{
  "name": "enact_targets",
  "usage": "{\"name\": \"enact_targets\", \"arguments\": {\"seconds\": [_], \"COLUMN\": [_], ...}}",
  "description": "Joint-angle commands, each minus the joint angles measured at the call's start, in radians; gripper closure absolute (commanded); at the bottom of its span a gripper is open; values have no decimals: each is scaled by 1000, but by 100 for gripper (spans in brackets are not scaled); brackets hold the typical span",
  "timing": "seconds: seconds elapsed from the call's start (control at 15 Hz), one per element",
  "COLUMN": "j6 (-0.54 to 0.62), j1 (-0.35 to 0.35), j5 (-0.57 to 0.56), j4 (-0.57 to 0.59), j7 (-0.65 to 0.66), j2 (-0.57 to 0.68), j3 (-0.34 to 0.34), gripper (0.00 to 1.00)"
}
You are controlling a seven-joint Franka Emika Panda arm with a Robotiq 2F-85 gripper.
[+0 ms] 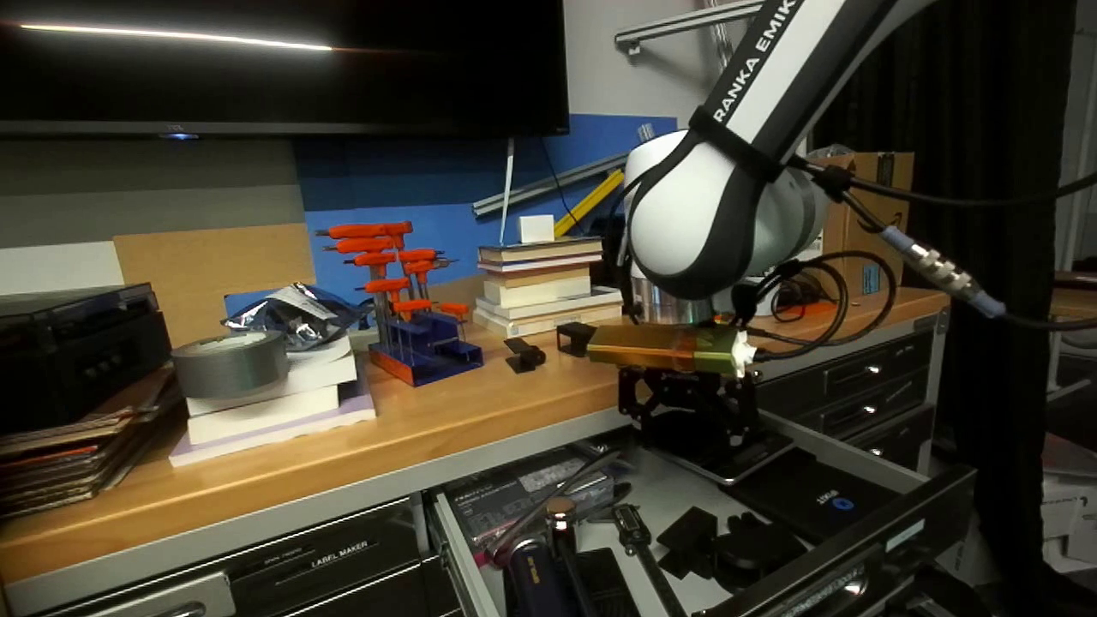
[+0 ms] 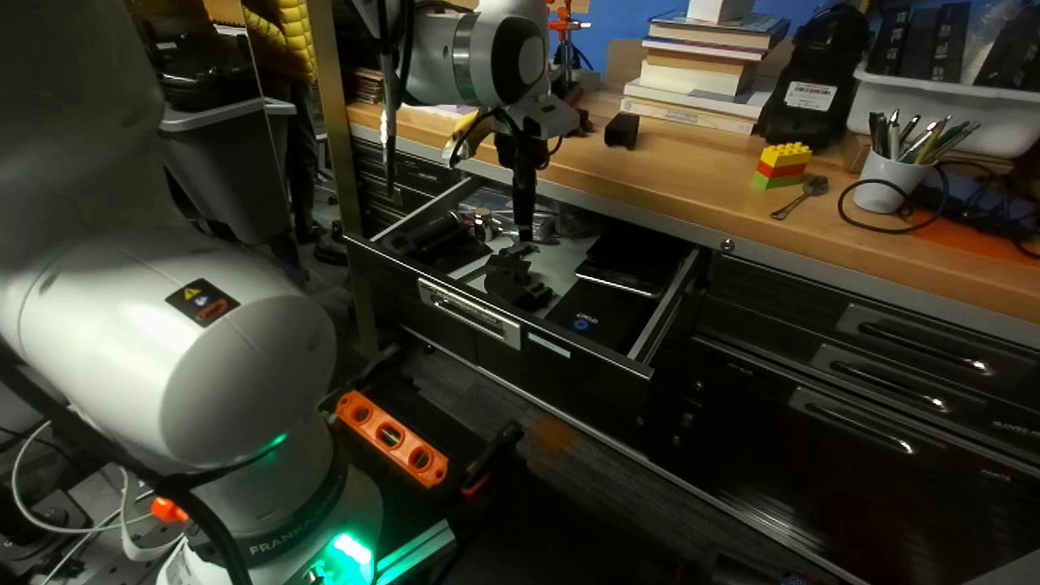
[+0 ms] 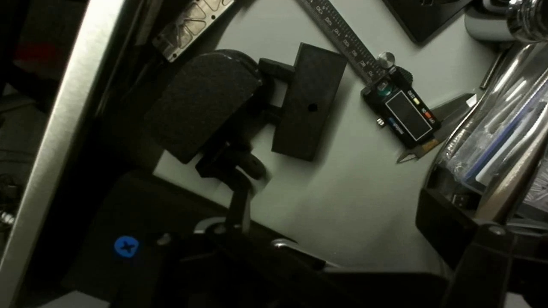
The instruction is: Open the top middle drawer then remove three black objects from the drawer
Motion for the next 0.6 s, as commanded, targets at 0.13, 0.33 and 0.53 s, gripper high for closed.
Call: {"name": "enact_targets", "arguments": {"seconds": [0.13, 0.33, 0.53], "j6": [136, 177, 212], "j1": [-23, -14, -6], "j5": [71, 130, 205], "j4": [-79, -97, -98], "j7": [53, 33, 3], "j2": [0, 13, 40], "j3": [22, 40, 71], "gripper": [0, 0, 0]}}
